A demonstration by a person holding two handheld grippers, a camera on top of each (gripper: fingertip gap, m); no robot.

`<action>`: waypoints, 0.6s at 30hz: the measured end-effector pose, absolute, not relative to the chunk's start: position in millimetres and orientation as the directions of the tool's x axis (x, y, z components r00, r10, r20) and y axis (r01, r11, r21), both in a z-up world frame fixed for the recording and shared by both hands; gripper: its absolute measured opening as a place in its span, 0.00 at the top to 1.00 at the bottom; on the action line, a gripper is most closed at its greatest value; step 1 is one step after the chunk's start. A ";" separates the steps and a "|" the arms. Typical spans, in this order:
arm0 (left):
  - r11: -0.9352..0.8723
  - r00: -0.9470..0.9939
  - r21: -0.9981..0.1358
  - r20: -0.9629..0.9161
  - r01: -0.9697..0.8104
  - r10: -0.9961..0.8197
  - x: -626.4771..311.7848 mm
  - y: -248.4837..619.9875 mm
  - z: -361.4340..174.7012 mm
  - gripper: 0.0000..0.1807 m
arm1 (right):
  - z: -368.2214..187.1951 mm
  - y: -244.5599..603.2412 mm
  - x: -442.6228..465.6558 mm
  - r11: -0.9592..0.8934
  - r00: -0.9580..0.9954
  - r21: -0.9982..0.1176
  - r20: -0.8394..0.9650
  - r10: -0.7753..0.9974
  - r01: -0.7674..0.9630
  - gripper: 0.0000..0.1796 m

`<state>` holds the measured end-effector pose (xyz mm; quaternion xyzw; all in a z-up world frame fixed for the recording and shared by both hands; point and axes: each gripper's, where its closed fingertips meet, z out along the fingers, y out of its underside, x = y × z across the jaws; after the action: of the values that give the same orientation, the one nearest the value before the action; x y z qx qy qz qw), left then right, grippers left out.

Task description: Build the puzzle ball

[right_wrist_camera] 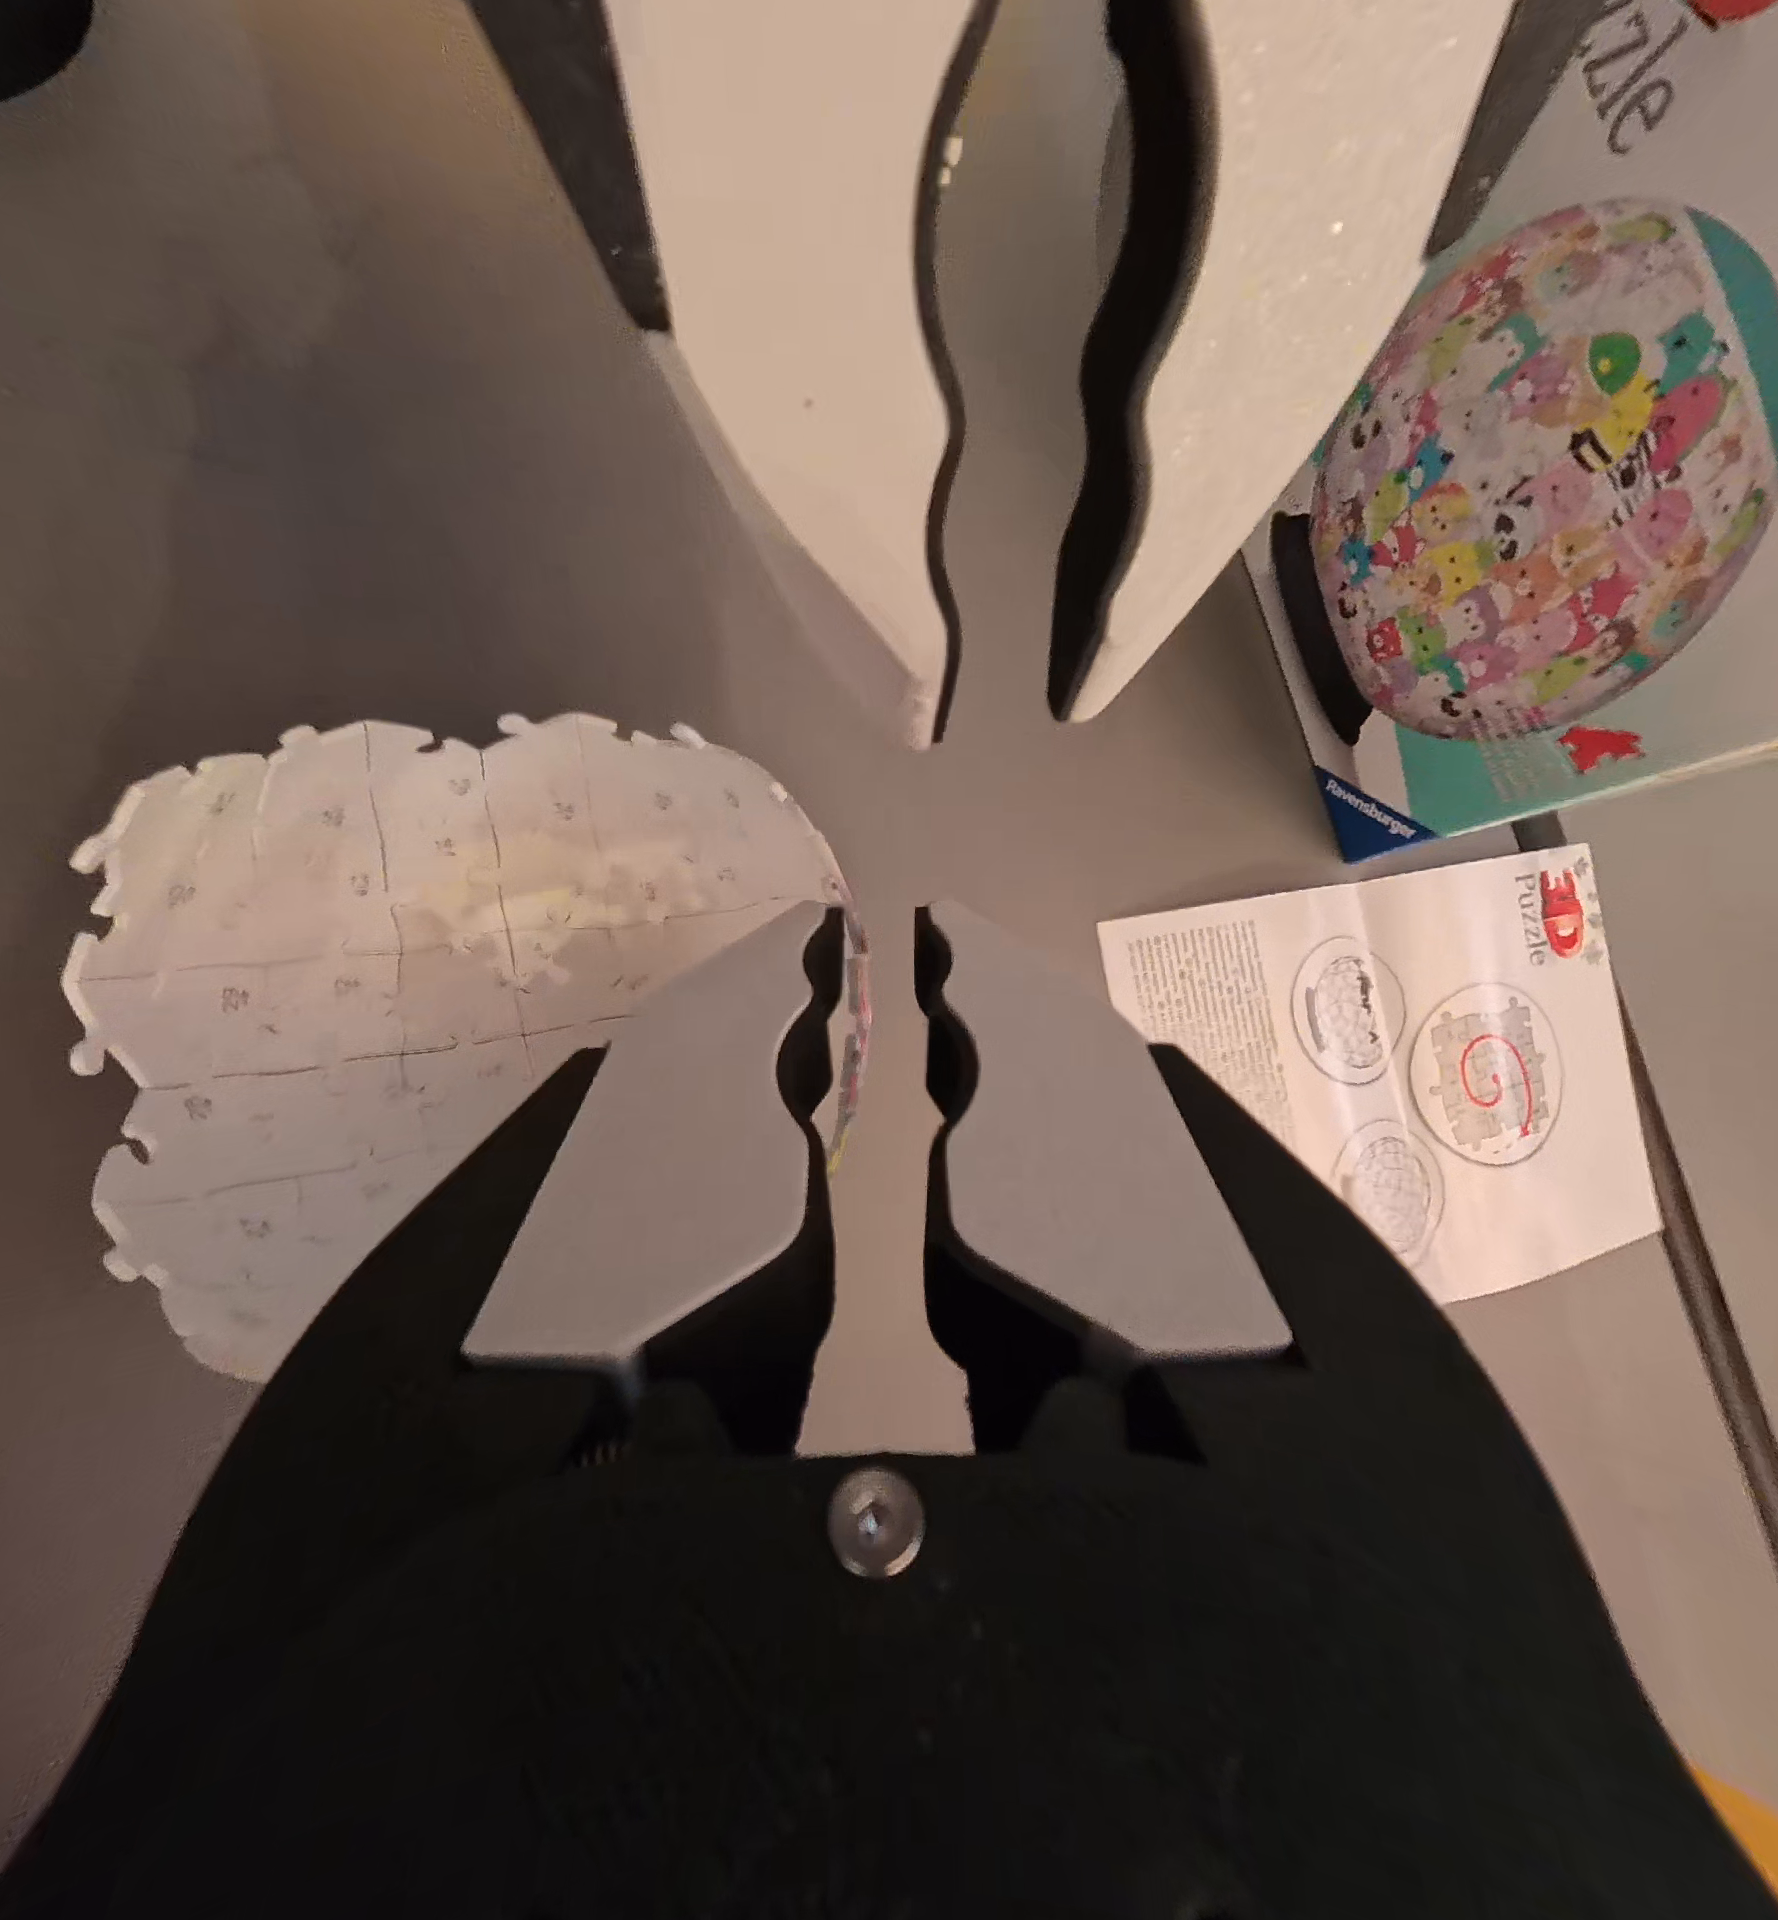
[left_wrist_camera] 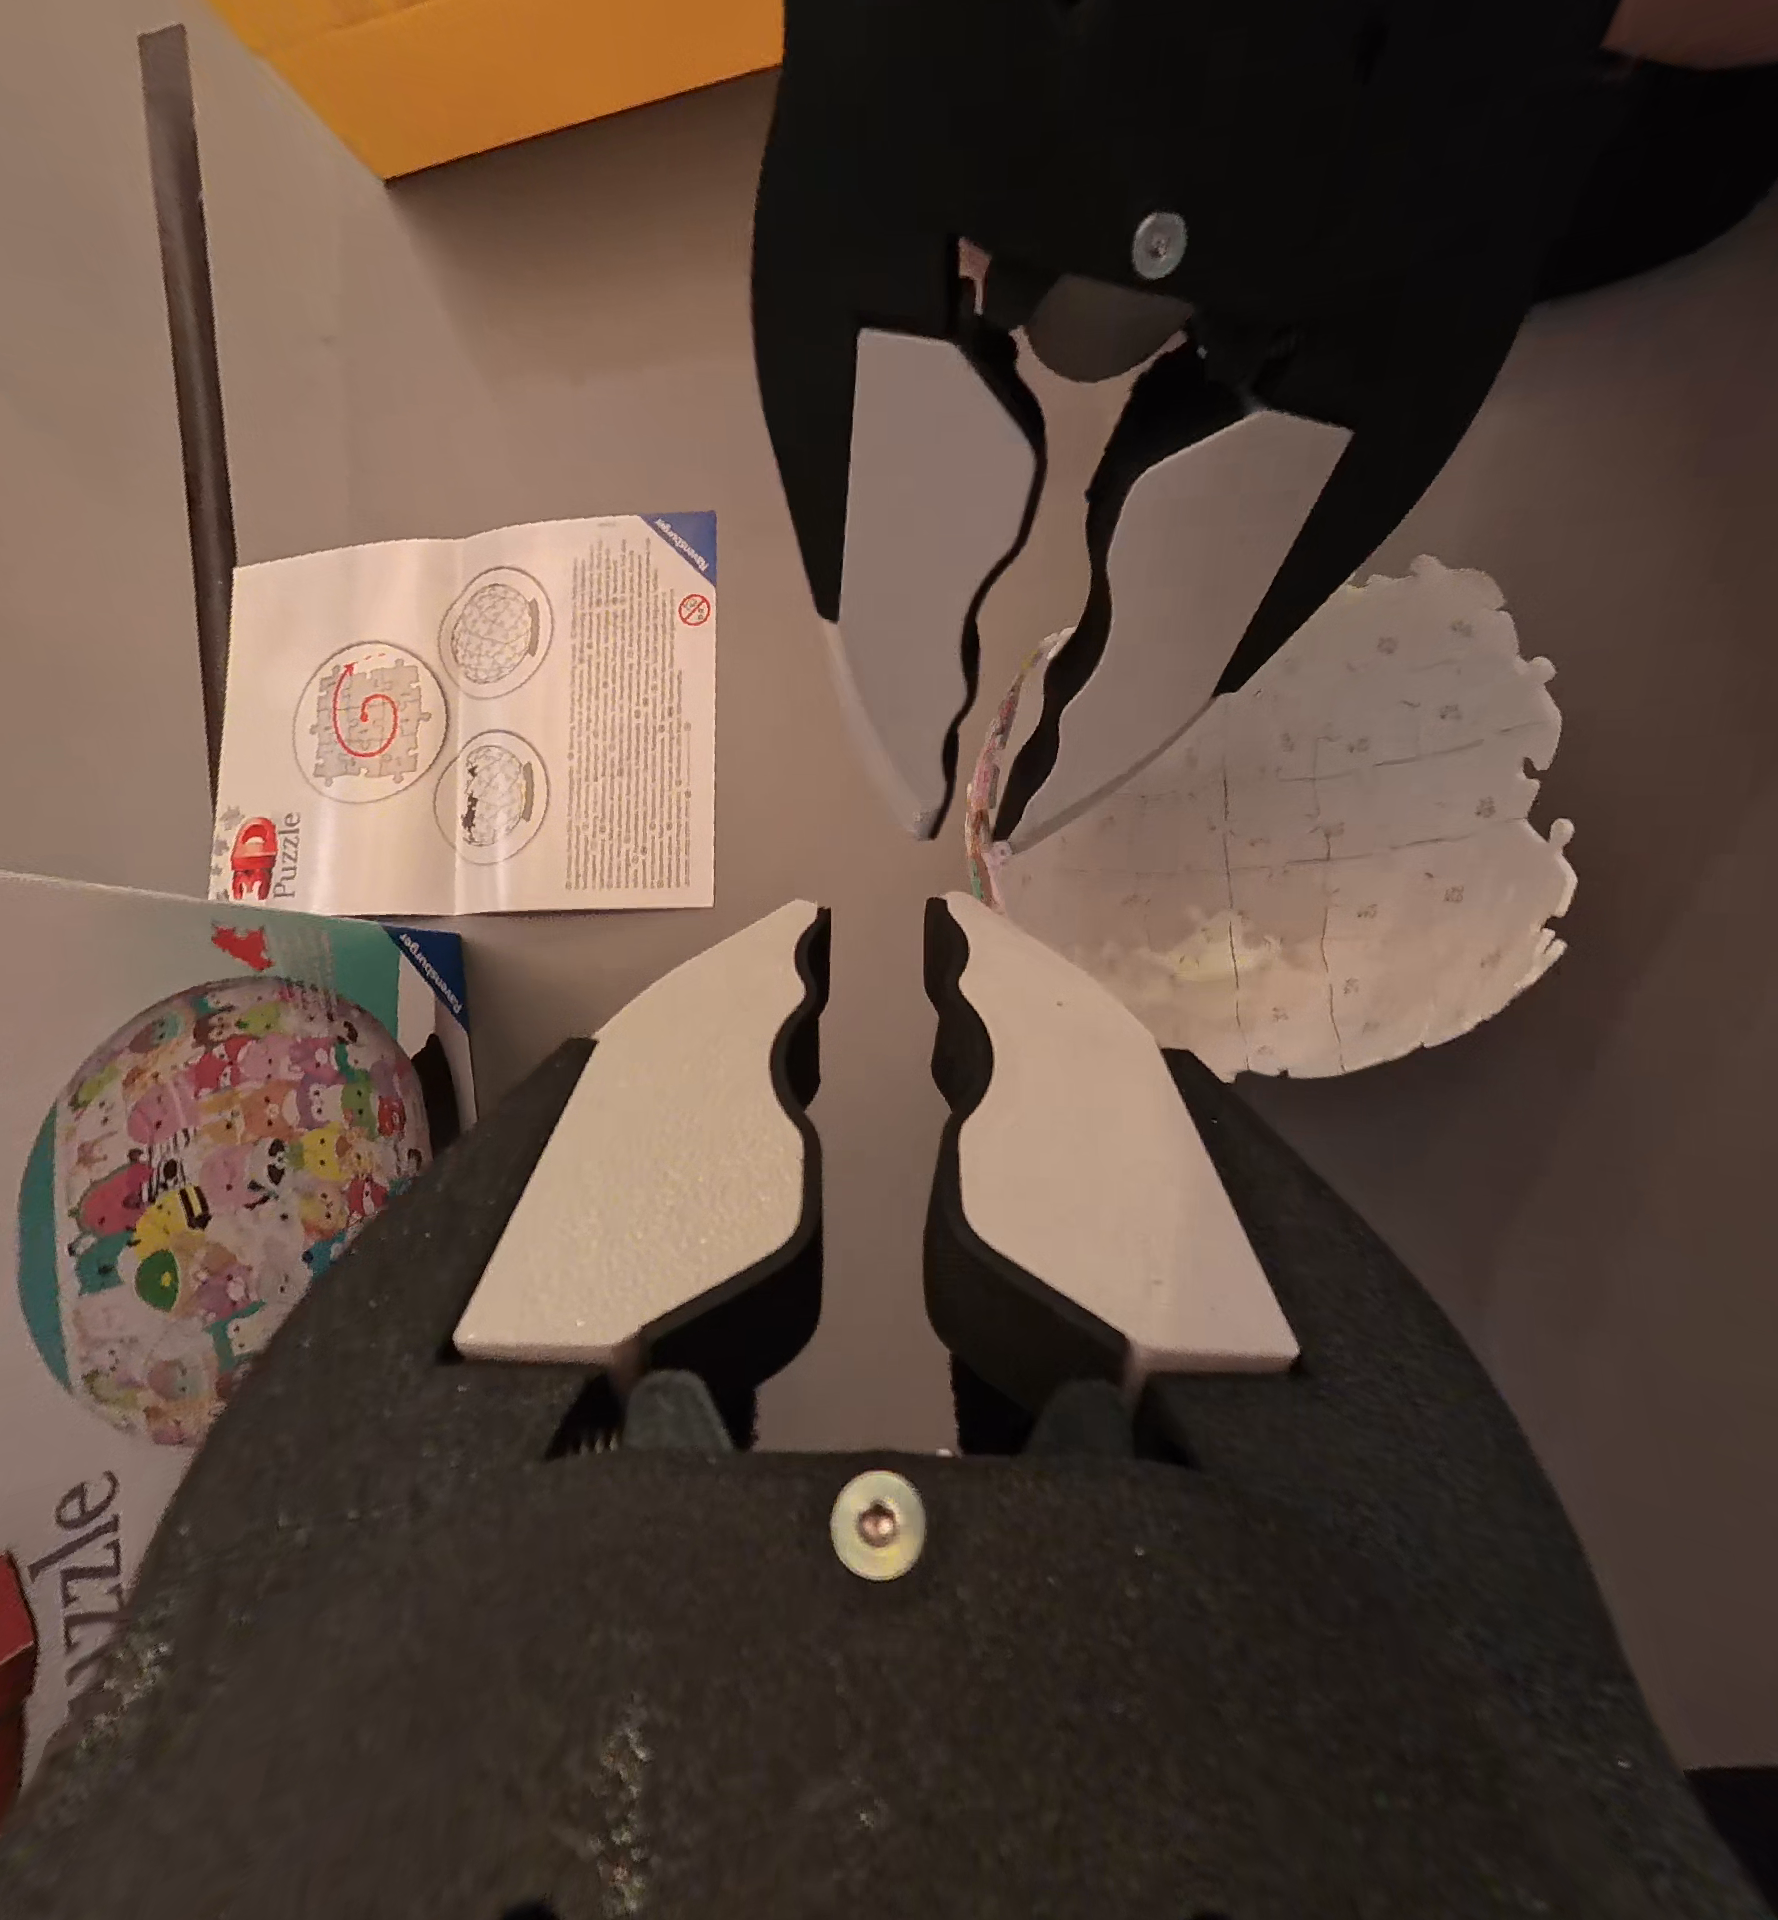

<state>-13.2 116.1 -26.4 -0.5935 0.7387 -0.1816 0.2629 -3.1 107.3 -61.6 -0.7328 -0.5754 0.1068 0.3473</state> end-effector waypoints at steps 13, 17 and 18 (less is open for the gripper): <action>0.219 -0.147 -0.586 -0.169 -0.780 -0.975 -22.6 117.3 -26.7 0.91 | -72.9 107.0 1.8 0.015 0.176 -0.508 0.326 0.929 0.861 0.86; 0.220 -0.150 -0.581 -0.167 -0.784 -0.974 -23.9 117.0 -27.5 0.91 | -79.2 108.3 0.2 0.019 0.149 -0.471 0.318 0.936 0.882 0.95; 0.221 -0.151 -0.579 -0.167 -0.785 -0.974 -24.4 117.2 -28.1 0.91 | -79.9 107.6 -0.4 0.023 0.143 -0.469 0.315 0.938 0.883 0.97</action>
<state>-24.4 117.2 -28.1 -0.5970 0.7366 -0.1816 0.2608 -0.4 107.6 -79.9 -0.6974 -0.6528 0.0472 0.2918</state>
